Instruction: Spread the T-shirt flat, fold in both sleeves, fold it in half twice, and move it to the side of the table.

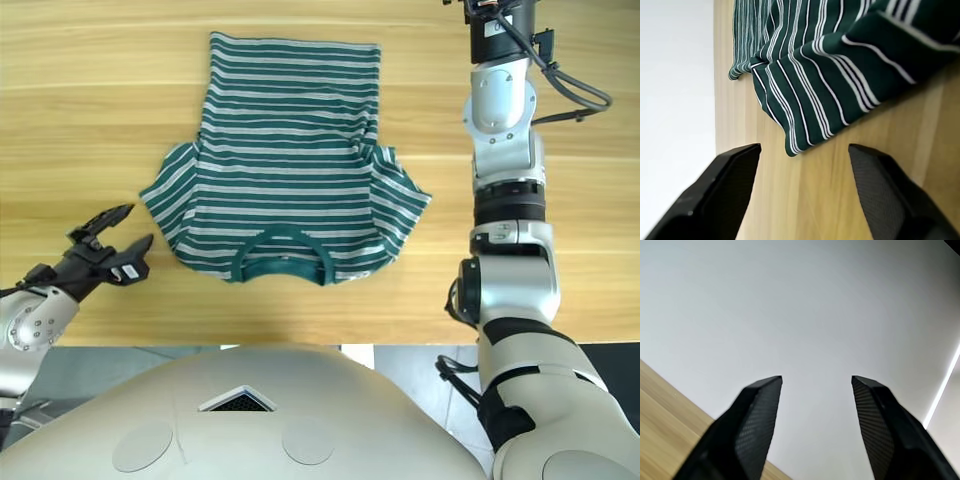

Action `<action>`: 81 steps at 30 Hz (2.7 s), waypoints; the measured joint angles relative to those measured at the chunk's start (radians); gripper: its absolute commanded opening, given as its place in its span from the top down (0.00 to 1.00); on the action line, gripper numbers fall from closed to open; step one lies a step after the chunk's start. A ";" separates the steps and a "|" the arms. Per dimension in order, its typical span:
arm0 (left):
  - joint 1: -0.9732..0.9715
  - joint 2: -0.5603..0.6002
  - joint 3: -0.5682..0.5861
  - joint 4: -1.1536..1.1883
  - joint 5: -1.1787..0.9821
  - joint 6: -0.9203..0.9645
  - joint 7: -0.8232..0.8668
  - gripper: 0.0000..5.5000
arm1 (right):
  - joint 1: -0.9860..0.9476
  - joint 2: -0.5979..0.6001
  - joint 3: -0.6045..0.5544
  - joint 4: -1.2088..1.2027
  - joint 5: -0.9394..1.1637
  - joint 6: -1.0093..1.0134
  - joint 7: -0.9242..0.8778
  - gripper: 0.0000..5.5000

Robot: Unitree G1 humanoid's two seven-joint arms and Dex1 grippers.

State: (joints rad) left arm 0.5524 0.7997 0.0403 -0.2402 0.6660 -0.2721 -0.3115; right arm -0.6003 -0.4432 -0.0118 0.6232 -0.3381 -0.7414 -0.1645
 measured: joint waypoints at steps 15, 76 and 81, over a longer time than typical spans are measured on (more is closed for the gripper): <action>-0.201 0.013 -0.098 0.124 0.048 0.020 0.016 0.40 | -0.006 -0.015 0.005 0.097 -0.037 0.001 -0.056 0.53; -0.553 -0.259 -0.394 0.635 -0.146 -0.521 0.335 0.92 | 0.052 -0.036 -0.035 0.185 0.001 0.002 -0.087 0.53; -0.574 -0.271 -0.421 0.710 -0.195 -0.552 0.321 0.76 | 0.041 -0.035 -0.023 0.197 0.000 0.000 -0.087 0.53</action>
State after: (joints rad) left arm -0.0218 0.5288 -0.3802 0.4700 0.4713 -0.8242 0.0097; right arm -0.5593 -0.4778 -0.0346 0.8205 -0.3379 -0.7411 -0.2514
